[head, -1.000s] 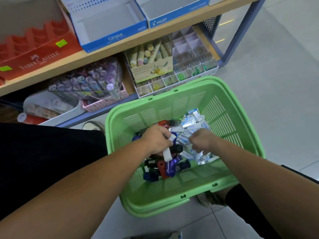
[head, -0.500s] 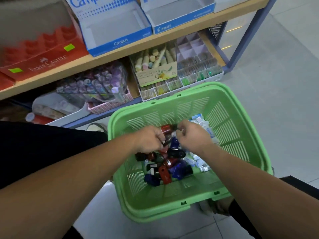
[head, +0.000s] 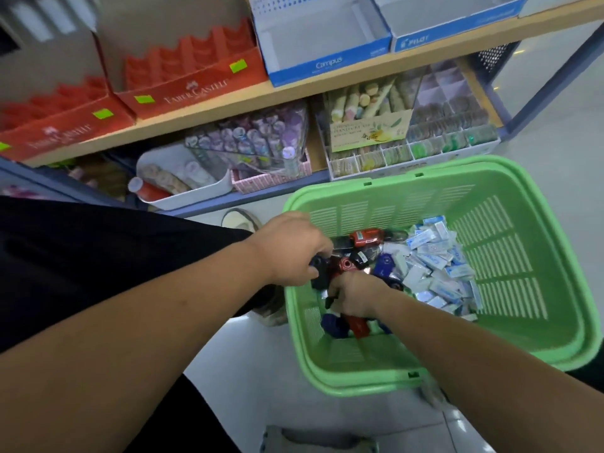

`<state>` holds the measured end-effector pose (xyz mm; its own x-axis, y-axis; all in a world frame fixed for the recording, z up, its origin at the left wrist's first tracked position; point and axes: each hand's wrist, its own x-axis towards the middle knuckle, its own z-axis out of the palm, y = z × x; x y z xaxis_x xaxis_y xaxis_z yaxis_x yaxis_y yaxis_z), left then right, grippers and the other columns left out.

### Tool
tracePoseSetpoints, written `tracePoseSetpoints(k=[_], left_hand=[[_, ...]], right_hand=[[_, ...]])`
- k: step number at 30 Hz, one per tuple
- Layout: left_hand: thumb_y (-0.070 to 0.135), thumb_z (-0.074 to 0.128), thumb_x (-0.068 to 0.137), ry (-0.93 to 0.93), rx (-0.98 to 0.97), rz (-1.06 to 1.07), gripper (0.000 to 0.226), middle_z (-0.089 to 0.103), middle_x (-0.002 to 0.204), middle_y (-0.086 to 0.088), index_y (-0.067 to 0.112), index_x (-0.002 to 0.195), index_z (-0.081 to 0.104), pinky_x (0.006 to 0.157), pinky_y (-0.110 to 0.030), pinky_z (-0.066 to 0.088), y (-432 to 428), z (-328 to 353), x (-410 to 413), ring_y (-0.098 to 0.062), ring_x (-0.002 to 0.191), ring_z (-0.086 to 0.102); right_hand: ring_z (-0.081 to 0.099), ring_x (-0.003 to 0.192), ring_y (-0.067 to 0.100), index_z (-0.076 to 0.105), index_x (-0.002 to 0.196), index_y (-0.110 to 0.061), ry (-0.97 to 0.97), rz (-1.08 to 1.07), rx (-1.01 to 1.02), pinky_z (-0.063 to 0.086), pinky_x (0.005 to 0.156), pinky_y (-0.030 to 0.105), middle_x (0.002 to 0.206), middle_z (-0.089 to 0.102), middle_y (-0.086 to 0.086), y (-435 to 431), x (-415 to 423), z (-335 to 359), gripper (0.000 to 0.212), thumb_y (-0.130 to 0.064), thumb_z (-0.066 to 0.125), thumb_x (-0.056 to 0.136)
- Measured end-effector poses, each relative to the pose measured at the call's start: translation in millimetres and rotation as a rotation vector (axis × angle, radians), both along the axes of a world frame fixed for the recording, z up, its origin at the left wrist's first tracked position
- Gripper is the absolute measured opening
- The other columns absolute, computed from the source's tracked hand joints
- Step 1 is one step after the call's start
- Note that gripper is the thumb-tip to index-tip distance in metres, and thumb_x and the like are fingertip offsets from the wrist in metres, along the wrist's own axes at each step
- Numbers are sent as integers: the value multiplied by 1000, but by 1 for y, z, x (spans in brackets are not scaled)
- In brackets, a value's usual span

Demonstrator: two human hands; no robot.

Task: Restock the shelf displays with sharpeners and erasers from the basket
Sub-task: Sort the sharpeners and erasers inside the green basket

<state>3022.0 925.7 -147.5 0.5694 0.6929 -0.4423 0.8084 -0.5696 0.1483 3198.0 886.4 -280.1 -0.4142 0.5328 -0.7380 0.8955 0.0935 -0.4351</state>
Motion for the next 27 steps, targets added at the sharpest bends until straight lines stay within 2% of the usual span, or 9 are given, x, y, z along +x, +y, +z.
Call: tracePoseSetpoints(k=[4,8,9,11,13,16,19,23,27], left_hand=[[49,72,83,-87,37,-12,36,70,109,13,34,116,70,103,-39,44,2,-3,-4,-14,108,60],[39,72,85,-117,41,4,30,69,108,12,33,114,71,105,-39,43,4,-2,-6,-14,109,60],[39,71,85,-107,43,5,29,69,108,13,34,114,71,106,-39,42,3,-2,-6,-14,109,60],[39,71,86,-98,45,15,29,70,108,13,35,114,70,108,-38,40,2,-3,-5,-13,109,60],[38,72,85,-94,47,21,30,70,107,14,36,115,70,108,-38,39,2,-4,-4,-13,109,60],[39,72,84,-90,46,17,31,70,106,14,36,116,70,107,-37,39,1,-6,-4,-12,108,60],[40,72,84,-84,57,17,32,71,106,14,37,116,70,107,-36,38,2,-7,-3,-12,108,60],[41,72,83,-94,71,20,33,71,103,15,38,115,70,105,-35,38,1,-9,-2,-12,106,60],[44,72,83,-87,75,26,33,70,104,15,39,116,70,104,-33,37,-1,-9,-1,-11,107,60]], right_hand=[[67,96,21,75,104,-25,-64,-32,32,56,87,33,102,71,-2,-5,-10,-4,22,-33,76,84],[65,94,25,68,86,-16,-45,2,-59,53,86,33,94,68,4,-17,-17,-11,9,-23,63,89],[65,96,26,65,88,-17,-53,51,-75,52,90,35,96,68,5,-23,-20,-13,13,-28,60,93],[63,107,26,67,107,-19,-87,114,-66,47,103,41,112,68,5,-32,-22,-14,24,-39,56,98],[62,112,25,69,115,-20,-62,97,-79,45,106,43,119,68,3,-32,-20,-15,30,-42,57,99],[64,104,21,73,106,-20,-1,97,-114,51,96,37,109,70,0,-27,-16,-11,25,-40,63,97],[65,97,15,78,102,-20,59,42,-144,49,88,27,101,71,-5,-25,-14,-9,18,-31,70,91],[68,96,7,81,103,-21,135,-91,-223,52,90,22,104,77,-9,-21,-10,-3,26,-11,71,81],[66,98,11,78,100,-21,132,-15,-250,51,89,25,101,73,-8,-25,-10,4,14,-22,72,87]])
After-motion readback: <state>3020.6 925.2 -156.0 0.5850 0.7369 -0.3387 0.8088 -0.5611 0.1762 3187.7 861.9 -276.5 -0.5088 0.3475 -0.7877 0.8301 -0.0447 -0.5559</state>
